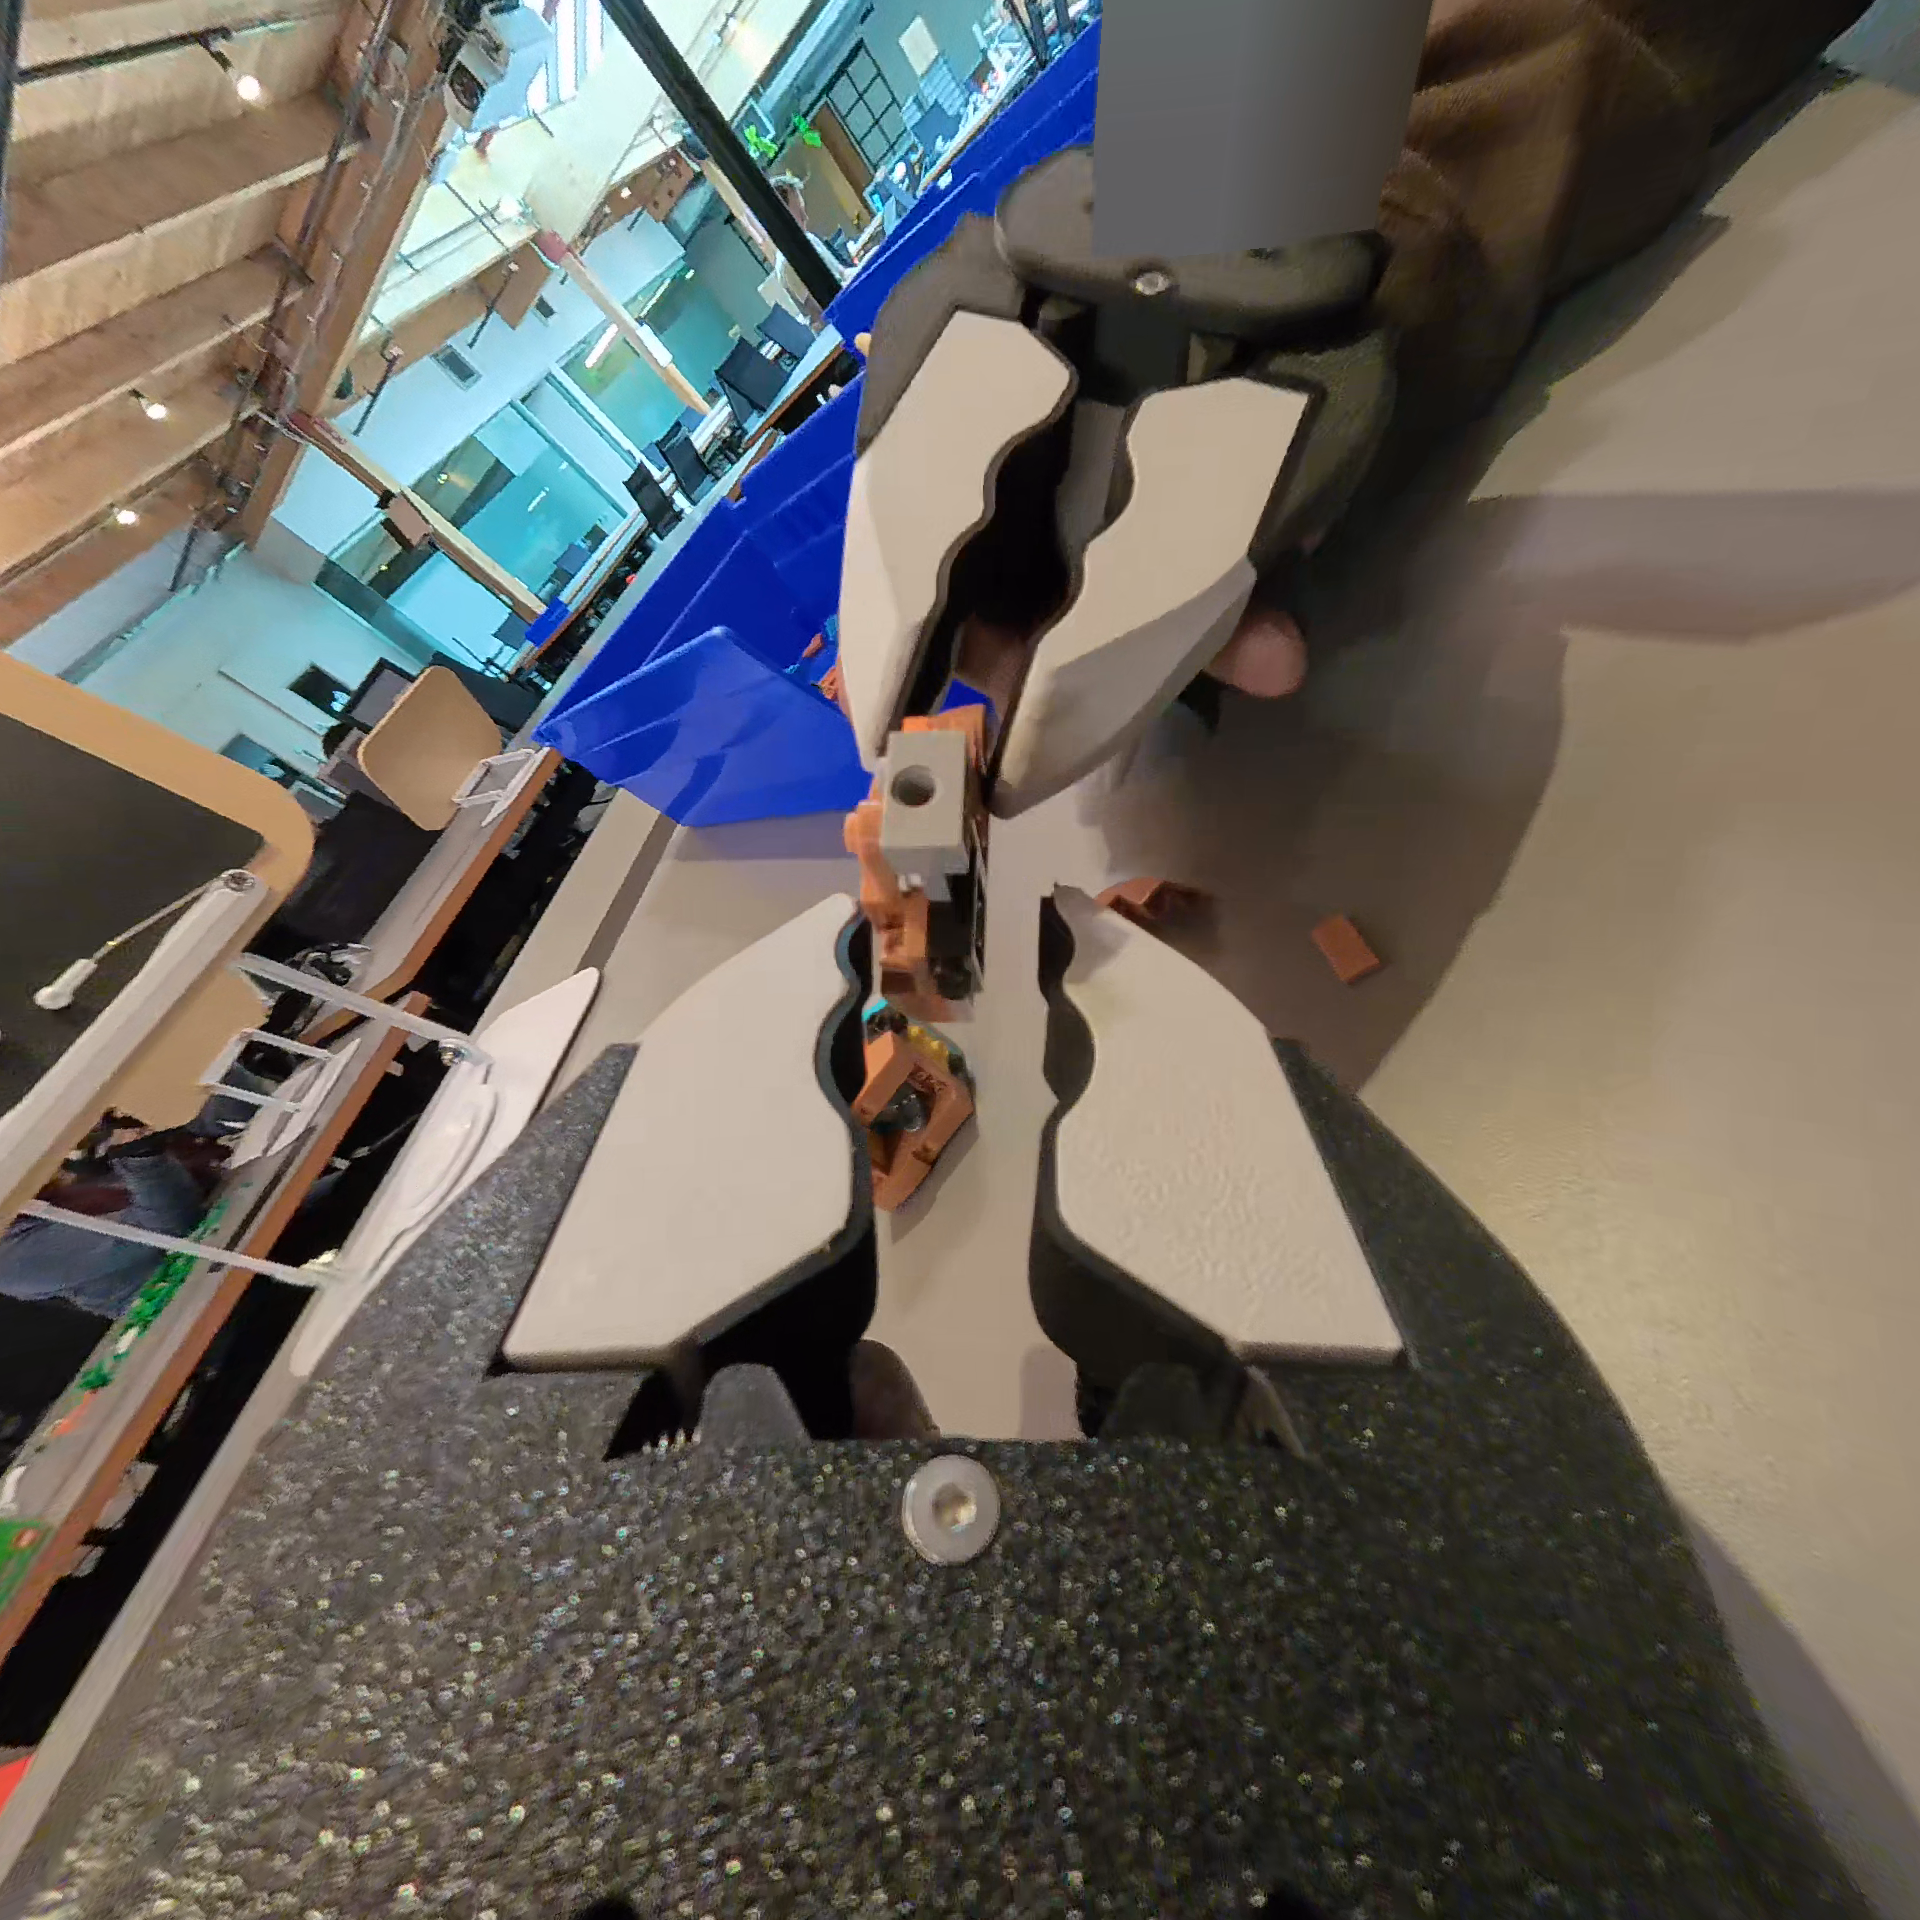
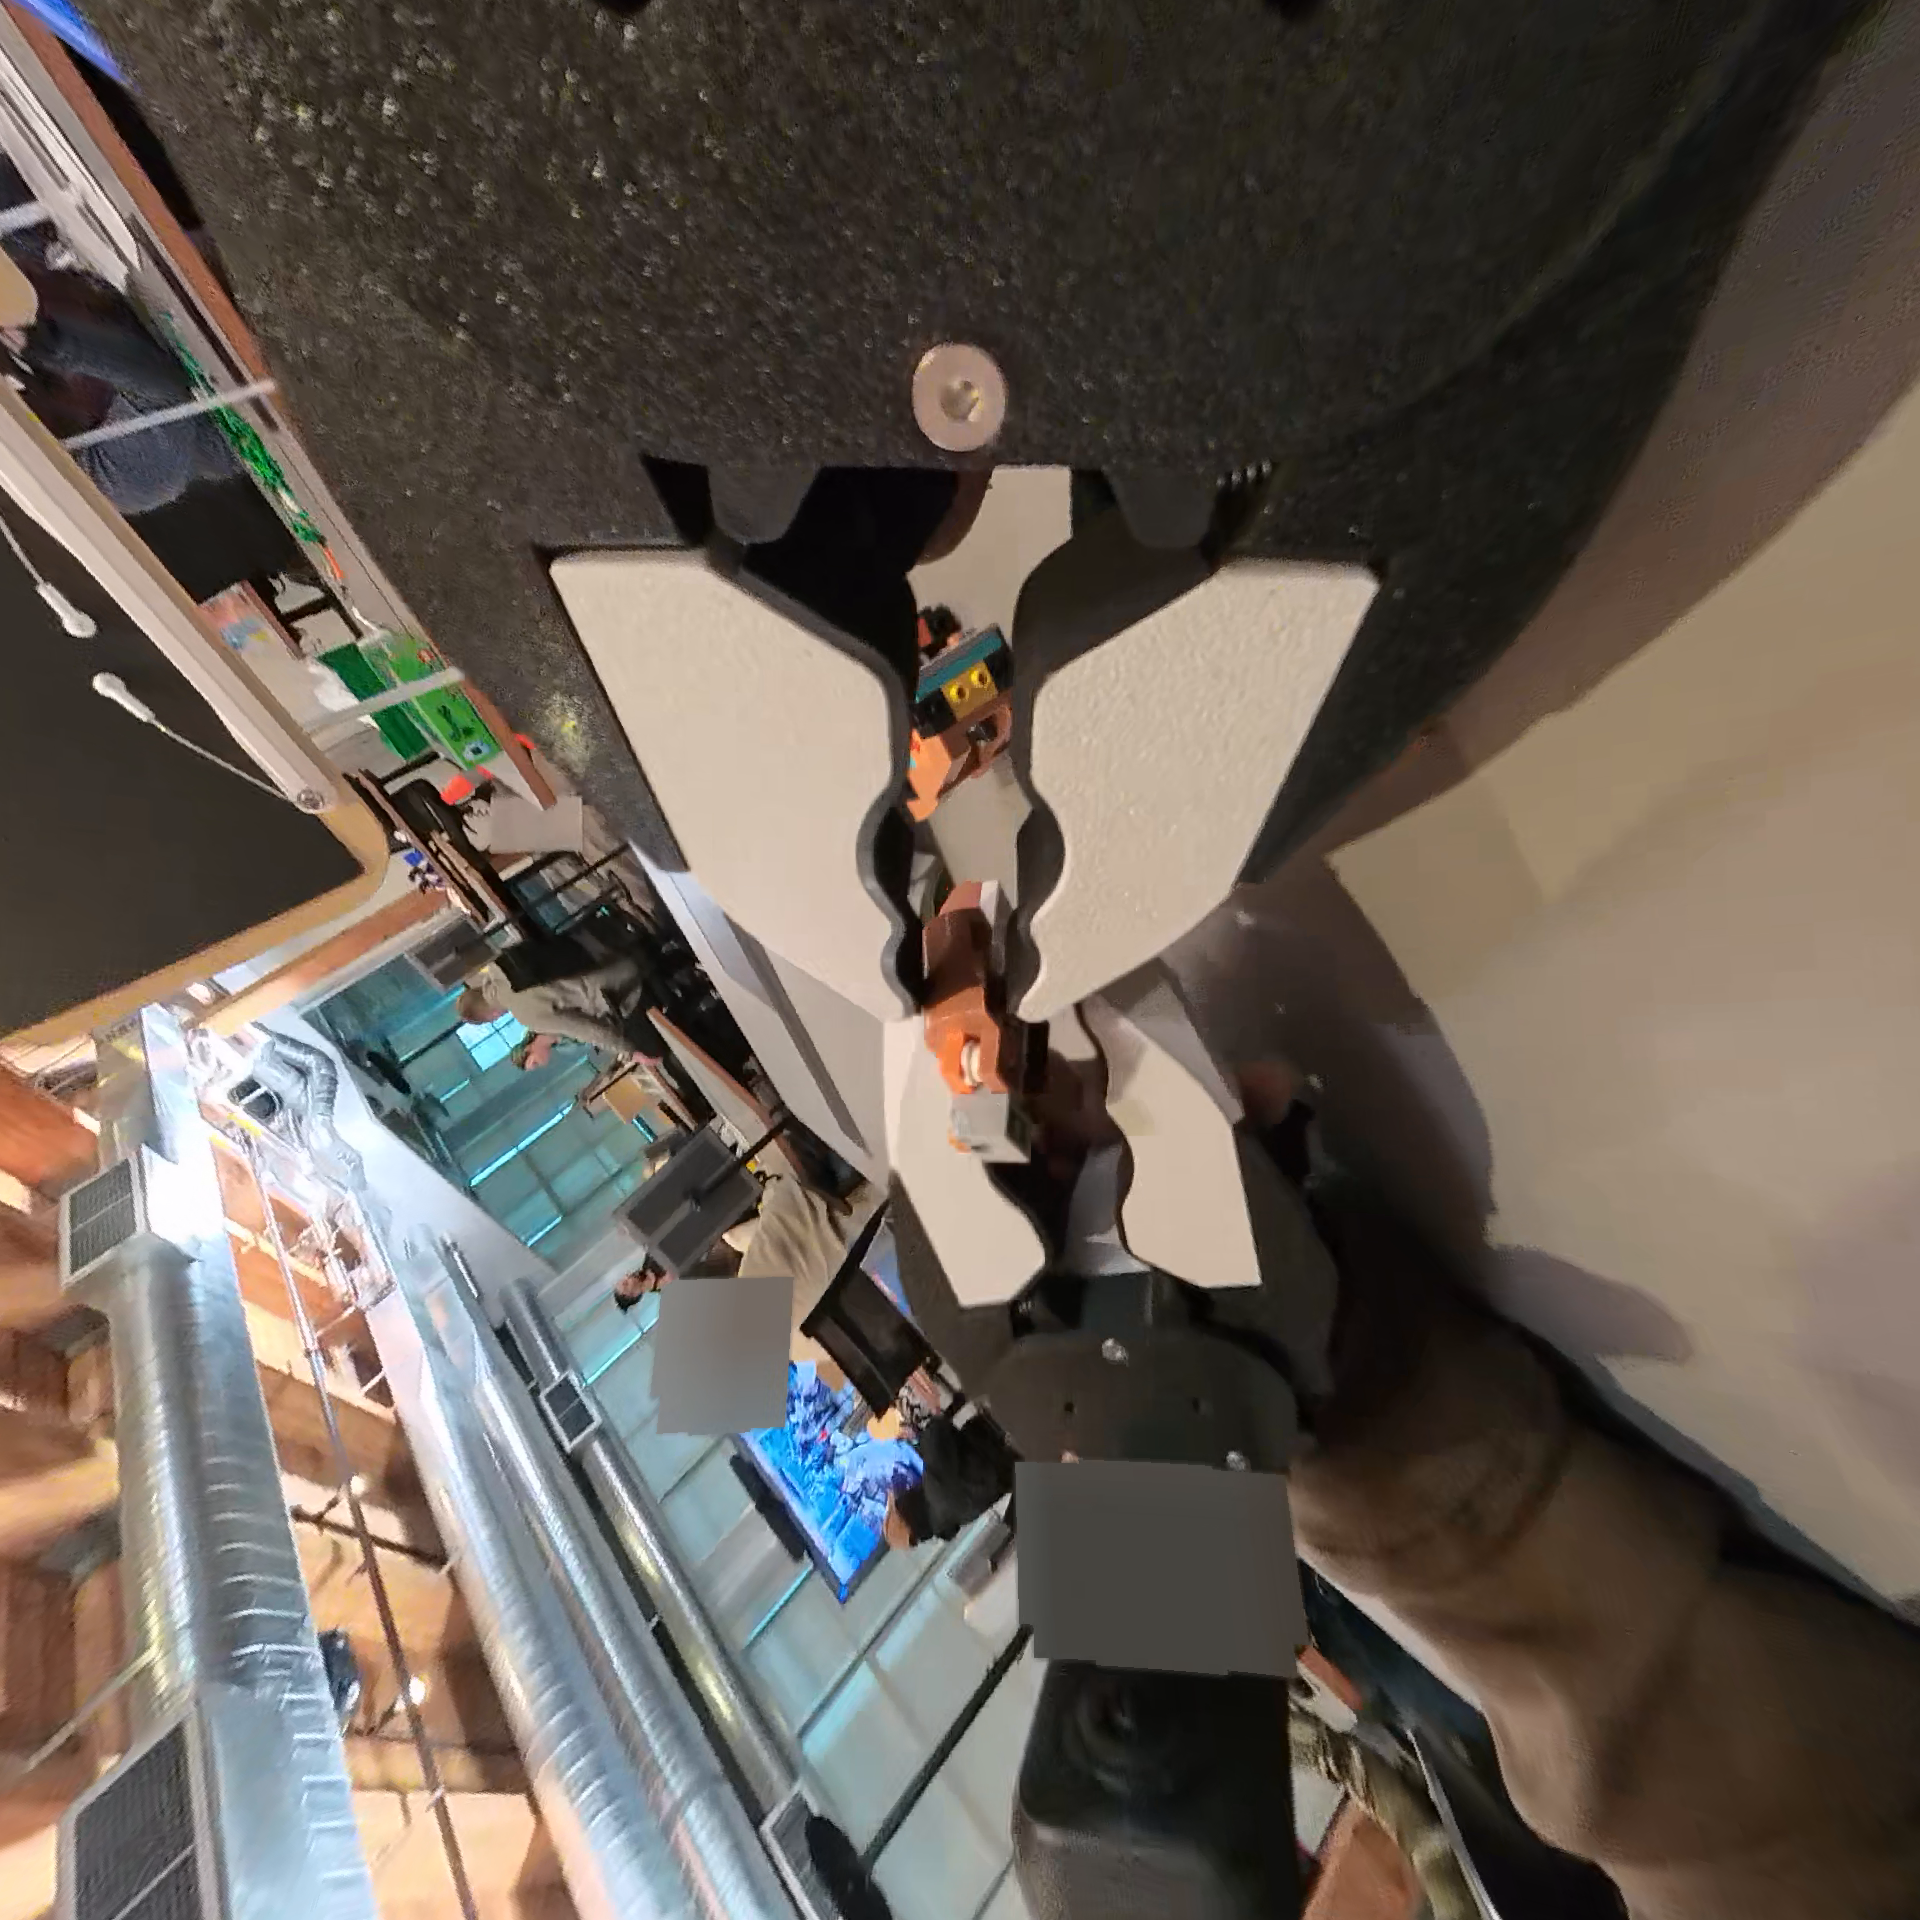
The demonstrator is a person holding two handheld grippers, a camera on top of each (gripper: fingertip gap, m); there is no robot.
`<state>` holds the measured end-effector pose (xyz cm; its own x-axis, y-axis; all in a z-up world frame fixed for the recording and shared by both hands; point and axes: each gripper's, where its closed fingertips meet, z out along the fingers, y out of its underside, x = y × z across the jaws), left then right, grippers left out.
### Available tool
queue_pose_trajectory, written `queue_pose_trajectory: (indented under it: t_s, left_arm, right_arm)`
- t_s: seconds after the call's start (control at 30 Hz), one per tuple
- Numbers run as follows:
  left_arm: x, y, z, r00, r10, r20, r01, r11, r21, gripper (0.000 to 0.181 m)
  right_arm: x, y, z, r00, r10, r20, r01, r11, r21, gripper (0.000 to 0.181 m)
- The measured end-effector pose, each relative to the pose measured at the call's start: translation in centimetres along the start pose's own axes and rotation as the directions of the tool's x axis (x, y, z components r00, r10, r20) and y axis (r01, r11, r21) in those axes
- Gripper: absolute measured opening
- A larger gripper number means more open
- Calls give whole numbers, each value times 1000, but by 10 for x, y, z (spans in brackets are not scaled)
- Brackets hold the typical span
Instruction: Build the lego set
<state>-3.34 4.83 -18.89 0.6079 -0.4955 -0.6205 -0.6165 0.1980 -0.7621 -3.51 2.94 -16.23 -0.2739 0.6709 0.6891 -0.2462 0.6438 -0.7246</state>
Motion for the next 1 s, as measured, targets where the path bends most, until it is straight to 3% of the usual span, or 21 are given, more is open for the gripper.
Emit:
queue_pose_trajectory:
  t_s: [0.2, 0.3, 0.37, 0.5, 0.6, 0.73, 1.0]
  left_arm:
    - [2, -8, -2, 999, -25, -19, 26, 998, 60, 18]
    - [-3, 0, -1, 1000, -3, 11, 3, 1000, 3, 18]
    - [-9, 7, -2, 999, 10, 41, -9, 999, -44, 18]
    - [-9, 24, -1, 997, 69, 35, -62, 986, -154, 18]
    - [-2, 35, 3, 994, 106, 1, -103, 971, -216, 18]
    - [0, 39, 4, 994, 106, -13, -106, 966, -235, 18]
    - [3, 40, 5, 990, 140, -30, -143, 959, -246, 18]
  right_arm:
    - [-7, 2, 2, 999, 16, 38, -16, 1000, 2, 14]
    - [-5, 9, 2, 998, 44, 48, -41, 998, -57, 15]
    - [-5, 20, -2, 995, 76, 71, -67, 989, -132, 25]
    - [-17, 48, -28, 965, 116, 235, -40, 952, -304, 31]
    - [-22, 65, -41, 932, 162, 324, -36, 931, -364, 30]
    - [-36, 68, -46, 885, 206, 417, -56, 937, -345, 24]
    - [-45, 68, -44, 831, 149, 536, 27, 952, -306, 18]
